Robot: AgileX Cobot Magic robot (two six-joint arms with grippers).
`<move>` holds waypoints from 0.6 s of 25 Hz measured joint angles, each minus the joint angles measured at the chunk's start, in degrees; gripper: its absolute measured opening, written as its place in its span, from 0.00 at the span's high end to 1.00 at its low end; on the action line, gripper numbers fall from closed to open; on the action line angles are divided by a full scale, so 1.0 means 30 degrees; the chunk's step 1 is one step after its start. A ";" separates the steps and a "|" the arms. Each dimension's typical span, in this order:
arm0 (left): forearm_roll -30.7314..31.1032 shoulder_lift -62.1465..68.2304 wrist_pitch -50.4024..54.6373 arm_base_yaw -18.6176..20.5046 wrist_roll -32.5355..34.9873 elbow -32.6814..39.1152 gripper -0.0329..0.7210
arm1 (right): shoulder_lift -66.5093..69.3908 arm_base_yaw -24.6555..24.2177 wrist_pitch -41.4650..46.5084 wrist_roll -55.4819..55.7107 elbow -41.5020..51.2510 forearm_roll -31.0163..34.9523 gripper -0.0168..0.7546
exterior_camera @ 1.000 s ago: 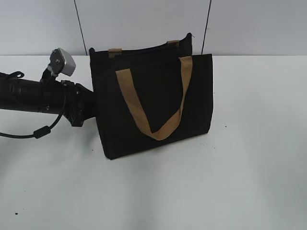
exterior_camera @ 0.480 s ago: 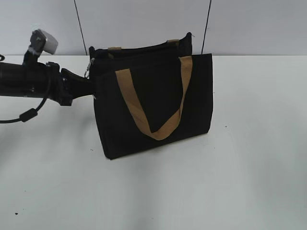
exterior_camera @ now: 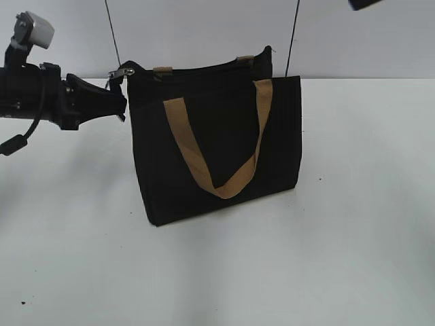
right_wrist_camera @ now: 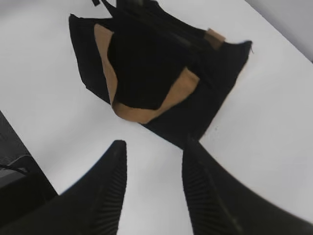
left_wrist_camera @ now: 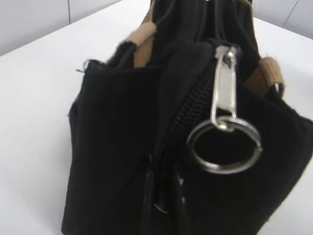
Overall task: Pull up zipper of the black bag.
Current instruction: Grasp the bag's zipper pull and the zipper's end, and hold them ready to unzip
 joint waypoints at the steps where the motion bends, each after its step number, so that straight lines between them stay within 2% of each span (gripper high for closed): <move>1: 0.0277 -0.0015 0.0202 0.0000 -0.0161 0.0000 0.90 | 0.0915 0.0431 0.0000 -0.0354 -0.0746 -0.0017 0.60; 6: 0.1195 -0.0037 0.0810 0.0000 -0.0698 0.0000 0.90 | 0.5408 0.2623 0.0000 -0.2708 -0.4505 -0.0017 0.60; 11: 0.1268 -0.0115 0.1103 0.0000 -0.0757 0.0000 0.90 | 0.9135 0.4184 -0.0079 -0.5302 -0.8537 -0.0017 0.60; 13: 0.1268 -0.0115 0.1263 0.0000 -0.0779 0.0000 0.91 | 1.0325 0.4655 -0.0272 -0.4900 -0.9635 0.0100 0.60; 15: 0.1268 -0.0115 0.1330 0.0000 -0.0800 0.0000 0.91 | 1.1173 0.4888 -0.0381 -0.2357 -1.0364 0.0341 0.60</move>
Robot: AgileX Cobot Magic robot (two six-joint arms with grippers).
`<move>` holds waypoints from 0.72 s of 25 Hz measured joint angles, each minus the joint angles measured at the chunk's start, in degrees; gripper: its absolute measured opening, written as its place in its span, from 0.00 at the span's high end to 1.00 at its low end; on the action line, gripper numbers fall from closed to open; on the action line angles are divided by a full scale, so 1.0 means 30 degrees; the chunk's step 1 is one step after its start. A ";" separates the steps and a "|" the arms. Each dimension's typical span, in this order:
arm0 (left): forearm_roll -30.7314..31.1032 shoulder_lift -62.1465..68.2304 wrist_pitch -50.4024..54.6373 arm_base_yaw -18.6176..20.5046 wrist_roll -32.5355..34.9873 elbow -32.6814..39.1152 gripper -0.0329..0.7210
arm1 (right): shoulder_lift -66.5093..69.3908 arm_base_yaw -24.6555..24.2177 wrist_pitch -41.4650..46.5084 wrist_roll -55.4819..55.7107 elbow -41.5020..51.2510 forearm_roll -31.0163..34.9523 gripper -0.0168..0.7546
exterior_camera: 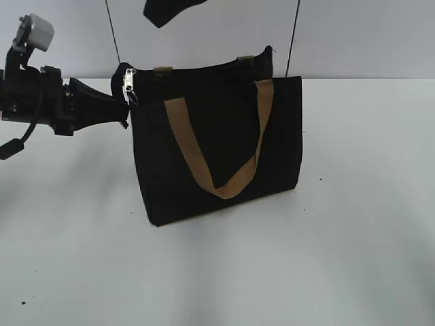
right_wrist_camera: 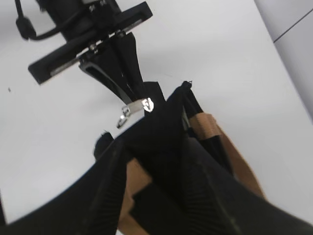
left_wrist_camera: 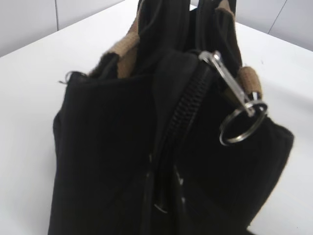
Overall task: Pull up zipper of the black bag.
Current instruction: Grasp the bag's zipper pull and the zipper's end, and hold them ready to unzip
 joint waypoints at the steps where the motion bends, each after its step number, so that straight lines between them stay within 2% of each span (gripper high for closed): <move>1: 0.0000 0.0000 0.0053 0.0000 -0.0024 0.0000 0.91 | 0.0358 0.0021 0.0003 0.1519 -0.0163 0.0207 0.60; 5: 0.0000 -0.0007 0.0364 0.0000 -0.0041 0.0000 0.91 | 0.1166 0.0041 0.0416 0.7449 -0.0265 0.0515 0.60; 11: -0.0092 -0.0007 0.0421 0.0000 -0.0058 0.0000 0.91 | 0.1601 0.1207 0.0995 0.8442 -0.0365 0.0068 0.60; 18: -0.0161 -0.0007 0.0421 0.0000 -0.0058 0.0000 0.91 | 0.2726 0.2318 0.0846 1.1492 -0.0382 -0.1347 0.60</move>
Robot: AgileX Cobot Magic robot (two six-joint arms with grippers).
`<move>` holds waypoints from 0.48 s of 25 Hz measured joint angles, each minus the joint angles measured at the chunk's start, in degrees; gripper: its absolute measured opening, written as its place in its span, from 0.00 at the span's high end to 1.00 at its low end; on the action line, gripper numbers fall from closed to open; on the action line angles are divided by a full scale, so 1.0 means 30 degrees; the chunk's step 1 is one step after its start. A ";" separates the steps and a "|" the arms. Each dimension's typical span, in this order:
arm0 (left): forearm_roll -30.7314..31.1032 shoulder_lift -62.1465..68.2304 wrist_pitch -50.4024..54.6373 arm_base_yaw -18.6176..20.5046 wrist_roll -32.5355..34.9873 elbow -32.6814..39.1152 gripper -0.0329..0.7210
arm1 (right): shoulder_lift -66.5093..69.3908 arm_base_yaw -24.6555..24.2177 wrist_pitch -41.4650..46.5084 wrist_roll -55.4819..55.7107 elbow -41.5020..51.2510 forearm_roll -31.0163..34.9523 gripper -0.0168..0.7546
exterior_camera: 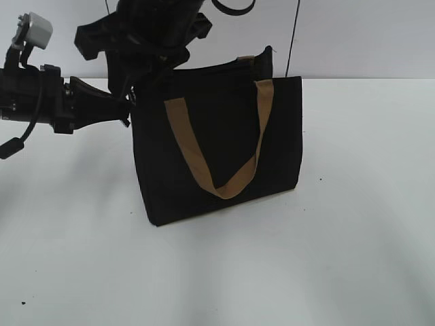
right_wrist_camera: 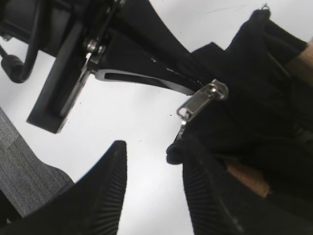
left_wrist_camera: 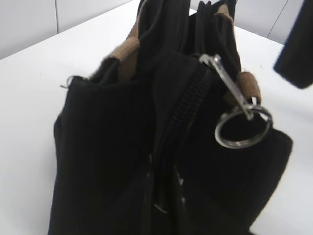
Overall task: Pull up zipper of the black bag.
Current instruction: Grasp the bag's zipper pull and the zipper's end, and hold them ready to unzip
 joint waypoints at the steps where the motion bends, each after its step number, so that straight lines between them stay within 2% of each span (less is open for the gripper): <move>1: -0.0015 0.0000 0.0000 0.0000 0.0000 0.0000 0.91 | 0.0053 0.0000 -0.0066 0.0406 0.0000 -0.0185 0.60; 5: -0.0184 0.0000 0.0024 0.0000 0.0000 0.0000 0.91 | 0.0068 0.0000 -0.0293 0.1623 0.0000 -0.1316 0.60; 12: -0.0266 0.0000 0.0399 0.0000 0.0000 0.0000 0.91 | 0.0182 0.0000 -0.0853 0.1848 0.0000 -0.1316 0.60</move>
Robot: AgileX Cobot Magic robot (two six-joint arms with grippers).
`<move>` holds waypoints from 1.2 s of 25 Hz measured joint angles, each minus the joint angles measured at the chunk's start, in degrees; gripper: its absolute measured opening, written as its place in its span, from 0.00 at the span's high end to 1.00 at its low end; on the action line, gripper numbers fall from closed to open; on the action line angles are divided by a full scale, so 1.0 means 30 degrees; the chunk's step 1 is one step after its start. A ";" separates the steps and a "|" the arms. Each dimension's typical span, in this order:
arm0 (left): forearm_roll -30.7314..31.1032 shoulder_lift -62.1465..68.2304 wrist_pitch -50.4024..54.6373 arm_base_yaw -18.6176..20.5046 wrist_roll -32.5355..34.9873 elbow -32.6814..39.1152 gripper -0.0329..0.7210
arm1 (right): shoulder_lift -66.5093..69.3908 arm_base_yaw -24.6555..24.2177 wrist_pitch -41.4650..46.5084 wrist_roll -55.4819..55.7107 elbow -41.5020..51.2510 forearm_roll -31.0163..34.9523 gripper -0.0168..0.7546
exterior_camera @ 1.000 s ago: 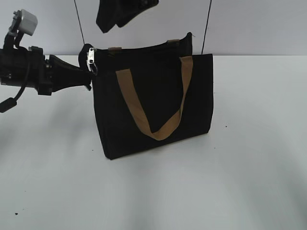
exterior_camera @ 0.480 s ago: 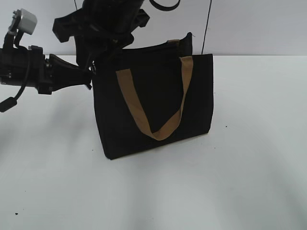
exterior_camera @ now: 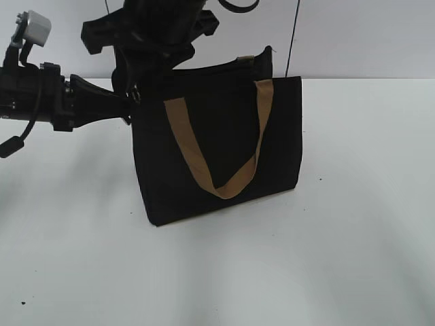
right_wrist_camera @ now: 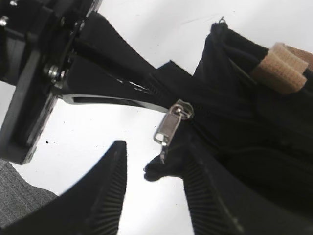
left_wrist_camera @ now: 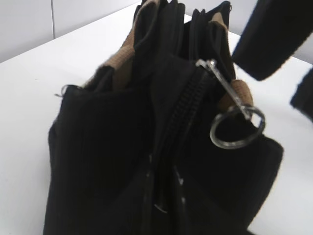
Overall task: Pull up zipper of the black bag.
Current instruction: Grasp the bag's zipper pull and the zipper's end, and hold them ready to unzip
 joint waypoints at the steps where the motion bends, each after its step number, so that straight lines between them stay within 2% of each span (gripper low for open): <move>1: 0.0000 0.0000 0.0019 0.0000 0.0000 0.0000 0.91 | 0.0068 0.0000 -0.0065 0.0016 0.0000 0.0066 0.60; 19: -0.0117 0.0000 0.0196 0.0000 0.0000 0.0000 0.91 | 0.0782 0.0000 -0.0718 0.0035 0.0000 0.0045 0.60; 22: -0.0117 -0.0015 0.0200 0.0000 0.0000 0.0000 0.91 | 0.0782 0.0000 -0.0789 0.0035 0.0000 0.0008 0.69; 25: -0.0135 -0.0015 0.0200 0.0000 0.0000 0.0000 0.91 | 0.0782 0.0000 -0.0852 0.0035 0.0000 -0.0193 0.88; 27: -0.0135 -0.0015 0.0200 0.0000 0.0000 0.0000 0.91 | 0.0782 0.0000 -0.0804 0.0053 0.0000 -0.0517 0.96; 30: -0.0113 -0.0015 0.0099 0.0000 -0.0038 0.0000 0.91 | 0.0782 -0.0018 -0.0198 0.0071 0.0000 -0.0702 0.99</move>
